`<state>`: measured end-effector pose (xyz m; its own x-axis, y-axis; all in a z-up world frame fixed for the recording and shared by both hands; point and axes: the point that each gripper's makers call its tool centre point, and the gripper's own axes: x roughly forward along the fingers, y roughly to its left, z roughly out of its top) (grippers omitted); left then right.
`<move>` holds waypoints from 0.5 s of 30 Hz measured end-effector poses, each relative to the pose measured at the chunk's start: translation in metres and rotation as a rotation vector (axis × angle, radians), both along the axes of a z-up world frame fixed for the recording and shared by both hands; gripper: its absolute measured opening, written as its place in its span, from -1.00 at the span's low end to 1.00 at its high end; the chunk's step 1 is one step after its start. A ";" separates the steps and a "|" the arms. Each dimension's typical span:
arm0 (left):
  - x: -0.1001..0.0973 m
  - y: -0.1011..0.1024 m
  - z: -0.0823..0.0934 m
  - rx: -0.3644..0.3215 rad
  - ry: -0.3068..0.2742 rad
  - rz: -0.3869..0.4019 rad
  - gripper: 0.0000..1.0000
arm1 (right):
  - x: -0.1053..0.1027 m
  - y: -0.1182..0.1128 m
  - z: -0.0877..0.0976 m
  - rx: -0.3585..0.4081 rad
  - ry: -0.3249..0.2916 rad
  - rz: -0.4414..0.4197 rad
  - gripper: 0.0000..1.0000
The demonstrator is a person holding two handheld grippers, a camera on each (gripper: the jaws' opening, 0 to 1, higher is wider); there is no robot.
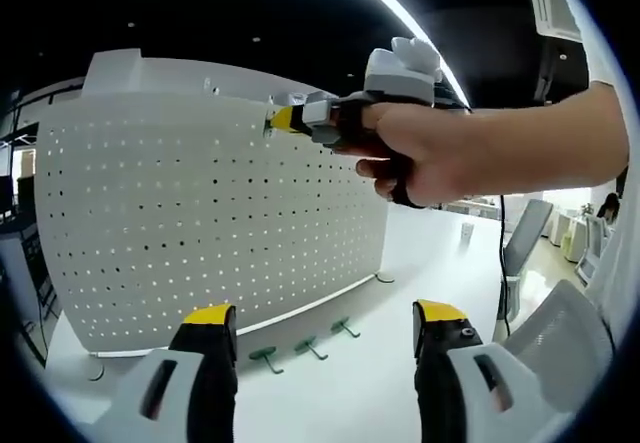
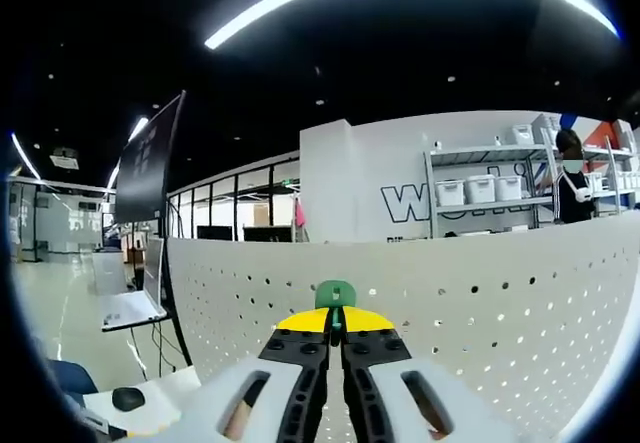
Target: Insert the hook assembly into the mounting plate slot until the hook locks in place.
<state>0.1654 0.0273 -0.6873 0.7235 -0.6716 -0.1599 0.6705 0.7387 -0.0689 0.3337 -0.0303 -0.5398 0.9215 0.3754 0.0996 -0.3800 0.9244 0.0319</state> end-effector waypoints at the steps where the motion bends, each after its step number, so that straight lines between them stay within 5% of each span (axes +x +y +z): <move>1: 0.000 0.000 0.000 0.001 -0.001 0.000 0.47 | 0.001 0.001 0.001 -0.001 -0.002 -0.001 -1.00; 15: -0.001 0.003 -0.005 0.000 0.014 0.007 0.47 | 0.017 0.003 -0.003 -0.067 -0.027 -0.031 -0.99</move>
<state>0.1640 0.0303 -0.6920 0.7258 -0.6667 -0.1698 0.6645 0.7432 -0.0780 0.3503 -0.0278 -0.5423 0.9299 0.3539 0.1005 -0.3515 0.9353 -0.0409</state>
